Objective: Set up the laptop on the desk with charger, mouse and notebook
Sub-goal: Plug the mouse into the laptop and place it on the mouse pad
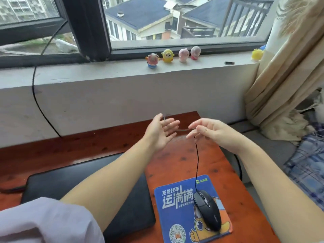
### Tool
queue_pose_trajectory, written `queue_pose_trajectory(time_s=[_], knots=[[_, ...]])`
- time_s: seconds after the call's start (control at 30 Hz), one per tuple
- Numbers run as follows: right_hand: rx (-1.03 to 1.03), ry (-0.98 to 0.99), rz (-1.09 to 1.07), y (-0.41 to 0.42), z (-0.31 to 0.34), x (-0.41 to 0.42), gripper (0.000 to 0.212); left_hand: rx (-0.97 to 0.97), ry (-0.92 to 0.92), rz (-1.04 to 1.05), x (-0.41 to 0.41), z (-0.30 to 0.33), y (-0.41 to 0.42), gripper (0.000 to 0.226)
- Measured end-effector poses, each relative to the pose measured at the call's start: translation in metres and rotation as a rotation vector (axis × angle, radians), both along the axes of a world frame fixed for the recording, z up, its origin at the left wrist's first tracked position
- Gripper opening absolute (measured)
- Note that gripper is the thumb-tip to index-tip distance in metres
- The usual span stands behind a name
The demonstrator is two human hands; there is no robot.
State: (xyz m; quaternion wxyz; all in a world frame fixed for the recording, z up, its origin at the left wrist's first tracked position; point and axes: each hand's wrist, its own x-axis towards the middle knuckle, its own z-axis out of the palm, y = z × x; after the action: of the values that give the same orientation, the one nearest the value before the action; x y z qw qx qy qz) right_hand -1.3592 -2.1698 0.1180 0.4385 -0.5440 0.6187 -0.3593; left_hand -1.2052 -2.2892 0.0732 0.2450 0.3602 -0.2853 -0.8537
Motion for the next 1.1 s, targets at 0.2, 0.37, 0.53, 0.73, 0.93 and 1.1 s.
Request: queue_pose_trajectory(time_s=[0.2, 0.37, 0.53, 0.73, 0.93, 1.1], knots=[[0.232, 0.233, -0.009, 0.012, -0.061, -0.006, 0.021, 0.162, 0.194, 0.231, 0.009, 0.015, -0.035, 0.038], [0.252, 0.502, 0.002, 0.014, -0.09, -0.001, 0.022, -0.346, -0.02, 0.11, 0.019, 0.018, -0.033, 0.032], [-0.163, -0.023, -0.255, -0.022, -0.03, 0.033, 0.023, -0.881, -0.236, -0.191, 0.019, 0.006, 0.009, 0.023], [-0.263, -0.264, -0.351, -0.031, -0.02, 0.063, 0.015, -1.05, -0.345, -0.154, 0.029, -0.004, 0.024, 0.022], [-0.316, -0.215, -0.248, -0.028, -0.035, 0.065, 0.015, -1.127, -0.452, -0.192, 0.041, -0.027, 0.01, 0.018], [-0.361, -0.094, -0.18, -0.031, -0.047, 0.061, 0.016, -1.193, -0.555, -0.231, 0.051, -0.055, -0.011, 0.016]])
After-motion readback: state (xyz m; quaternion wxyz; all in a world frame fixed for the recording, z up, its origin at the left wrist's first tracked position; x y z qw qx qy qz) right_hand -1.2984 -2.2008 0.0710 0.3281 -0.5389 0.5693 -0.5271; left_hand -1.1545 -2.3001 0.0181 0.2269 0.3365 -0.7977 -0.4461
